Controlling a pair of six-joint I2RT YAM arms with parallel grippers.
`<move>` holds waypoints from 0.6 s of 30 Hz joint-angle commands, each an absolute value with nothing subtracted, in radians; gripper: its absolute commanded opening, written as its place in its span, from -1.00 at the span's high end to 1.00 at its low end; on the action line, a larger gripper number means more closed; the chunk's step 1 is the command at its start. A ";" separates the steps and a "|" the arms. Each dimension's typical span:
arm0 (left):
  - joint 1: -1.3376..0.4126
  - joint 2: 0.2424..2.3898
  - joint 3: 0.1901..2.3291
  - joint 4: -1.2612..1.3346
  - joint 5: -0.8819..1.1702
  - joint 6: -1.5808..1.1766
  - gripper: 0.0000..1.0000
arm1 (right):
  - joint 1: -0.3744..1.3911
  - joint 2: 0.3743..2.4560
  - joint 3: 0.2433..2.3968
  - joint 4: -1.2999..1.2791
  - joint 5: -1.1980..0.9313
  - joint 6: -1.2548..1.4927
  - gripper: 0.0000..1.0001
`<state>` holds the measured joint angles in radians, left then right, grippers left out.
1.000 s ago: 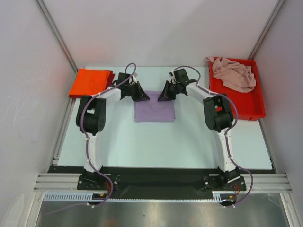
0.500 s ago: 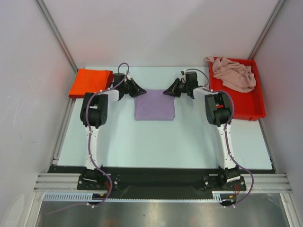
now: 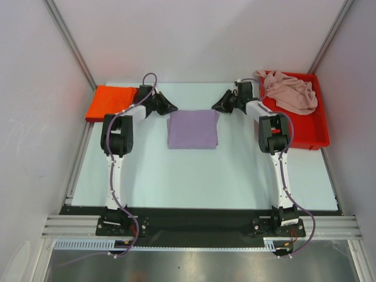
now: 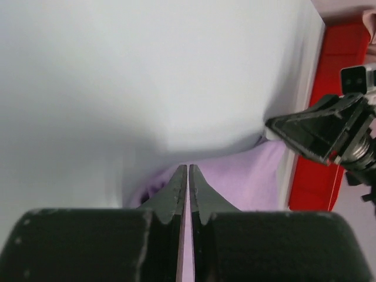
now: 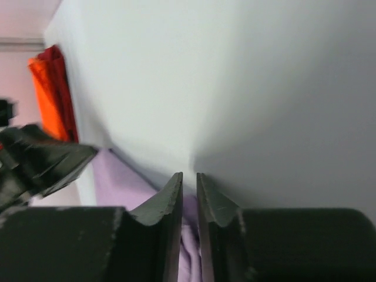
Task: Fold and stack the t-shirts
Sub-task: Fold the tshirt
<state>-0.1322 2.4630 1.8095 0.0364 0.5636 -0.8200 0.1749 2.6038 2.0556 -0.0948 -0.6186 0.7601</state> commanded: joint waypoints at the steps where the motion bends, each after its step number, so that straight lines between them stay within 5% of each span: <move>1: -0.114 2.214 1.805 -0.130 0.490 -0.625 0.84 | 0.143 2.527 2.187 -0.380 -0.502 0.577 0.57; 7: -0.114 1.944 1.743 -0.455 0.347 -0.410 0.24 | 0.201 2.371 2.303 -0.815 -0.330 0.385 0.13; 9: -0.114 1.866 1.616 -0.472 0.339 -0.385 0.19 | 0.233 2.318 2.280 -0.871 -0.243 0.355 0.09; 13: -0.114 1.631 1.372 -0.469 0.356 -0.388 0.20 | 0.383 2.182 2.096 -0.882 -0.195 0.344 0.09; 18: -0.114 1.447 1.122 -0.459 0.403 -0.417 0.20 | 0.454 2.115 1.945 -0.805 -0.215 0.423 0.38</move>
<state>-0.1173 1.5120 1.2434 -0.4114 0.3775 -0.4355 0.4446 2.1296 2.0186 -0.7860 -0.2428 0.3965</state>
